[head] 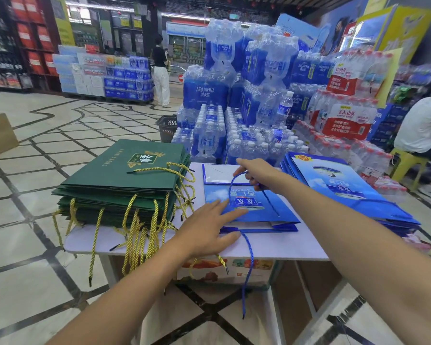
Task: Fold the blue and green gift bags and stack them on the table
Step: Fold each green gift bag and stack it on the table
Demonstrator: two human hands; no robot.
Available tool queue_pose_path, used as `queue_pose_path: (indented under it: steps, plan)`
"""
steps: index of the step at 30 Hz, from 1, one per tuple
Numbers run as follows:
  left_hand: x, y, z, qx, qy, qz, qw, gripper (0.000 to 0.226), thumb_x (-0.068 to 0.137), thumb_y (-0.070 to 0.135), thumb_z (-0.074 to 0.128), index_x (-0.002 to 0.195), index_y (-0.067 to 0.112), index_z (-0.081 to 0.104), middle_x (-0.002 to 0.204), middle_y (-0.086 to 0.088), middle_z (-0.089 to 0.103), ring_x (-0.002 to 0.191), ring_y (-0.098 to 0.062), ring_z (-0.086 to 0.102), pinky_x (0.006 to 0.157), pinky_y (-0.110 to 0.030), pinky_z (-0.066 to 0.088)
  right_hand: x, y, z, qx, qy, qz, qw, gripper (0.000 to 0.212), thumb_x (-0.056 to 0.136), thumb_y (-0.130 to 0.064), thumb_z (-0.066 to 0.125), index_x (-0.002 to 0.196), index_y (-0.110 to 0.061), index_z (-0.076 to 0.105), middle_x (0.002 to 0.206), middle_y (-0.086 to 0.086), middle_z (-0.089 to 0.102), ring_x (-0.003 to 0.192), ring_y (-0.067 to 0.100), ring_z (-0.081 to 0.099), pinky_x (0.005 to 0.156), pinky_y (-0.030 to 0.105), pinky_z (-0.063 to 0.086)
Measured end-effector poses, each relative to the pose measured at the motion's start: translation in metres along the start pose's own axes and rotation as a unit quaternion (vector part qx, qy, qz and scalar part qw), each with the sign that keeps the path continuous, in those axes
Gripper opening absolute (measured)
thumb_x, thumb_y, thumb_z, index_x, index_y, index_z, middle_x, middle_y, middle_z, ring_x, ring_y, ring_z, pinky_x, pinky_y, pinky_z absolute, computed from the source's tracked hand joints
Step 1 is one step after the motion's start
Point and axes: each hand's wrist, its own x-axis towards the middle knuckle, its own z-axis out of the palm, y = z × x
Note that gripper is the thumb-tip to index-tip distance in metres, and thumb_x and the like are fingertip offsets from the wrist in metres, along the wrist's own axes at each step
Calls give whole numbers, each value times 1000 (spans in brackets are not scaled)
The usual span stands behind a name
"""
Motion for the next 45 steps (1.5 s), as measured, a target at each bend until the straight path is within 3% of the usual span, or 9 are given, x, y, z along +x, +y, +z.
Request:
queue_pose_path:
  steps: [5,10,17,24,30,32,34,36,45]
  plan:
    - [2,3,-3,6,-52,-11,999,55,98,75,32,151,66,19,172,6,13,159,-17,5,125,-40,16,18,6,23,-369,97,-148,912,62,106,-52,33,62,-11,48,67,5,53,71,30,52,61,36,37]
    - [2,3,-5,-3,-57,-4,998,47,101,70,32,148,67,30,171,6,17,159,-15,5,125,-37,16,35,25,43,-467,116,-146,864,65,107,-57,21,75,-13,56,84,9,61,86,33,61,73,39,42]
    - [6,-2,3,6,-65,-3,998,47,102,70,30,148,66,31,172,6,16,159,-17,4,127,-37,12,50,57,59,-465,172,-133,858,68,108,-54,23,101,-7,72,108,17,71,100,38,66,79,42,43]
    - [6,-4,4,19,-66,8,998,45,108,57,23,153,62,26,172,2,12,159,-18,3,128,-34,5,50,57,58,-440,171,-119,873,69,107,-56,24,97,-7,72,104,17,72,98,38,65,81,42,46]
    - [7,-9,6,60,-88,32,994,49,110,53,13,159,56,7,173,-3,3,160,-23,-4,129,-39,0,35,45,34,-402,99,-116,903,62,105,-60,23,69,-20,52,80,1,62,86,31,62,76,40,48]
    - [9,-9,8,69,-95,32,993,51,109,55,13,159,55,1,173,-3,-1,159,-23,-6,129,-41,-2,26,45,23,-388,75,-114,912,55,104,-61,28,80,-22,58,87,-1,64,92,30,63,76,40,48]
    - [10,-7,8,68,-99,25,992,53,108,59,13,159,56,-1,173,-2,-2,159,-22,-7,129,-40,-3,17,48,12,-389,63,-86,915,50,102,-62,35,113,-21,63,111,5,67,107,31,62,85,42,50]
    - [10,-5,8,64,-93,20,993,51,109,57,13,159,56,2,173,-1,0,160,-22,-6,129,-40,-2,4,56,4,-418,86,-37,904,57,101,-58,41,136,-14,52,127,13,64,115,34,60,88,41,48]
    - [8,1,2,12,-61,-25,998,49,109,55,22,158,54,19,173,-2,1,159,-23,9,127,-38,15,-55,87,0,-409,132,130,894,67,96,-64,42,141,-13,41,137,17,51,122,38,51,80,42,43]
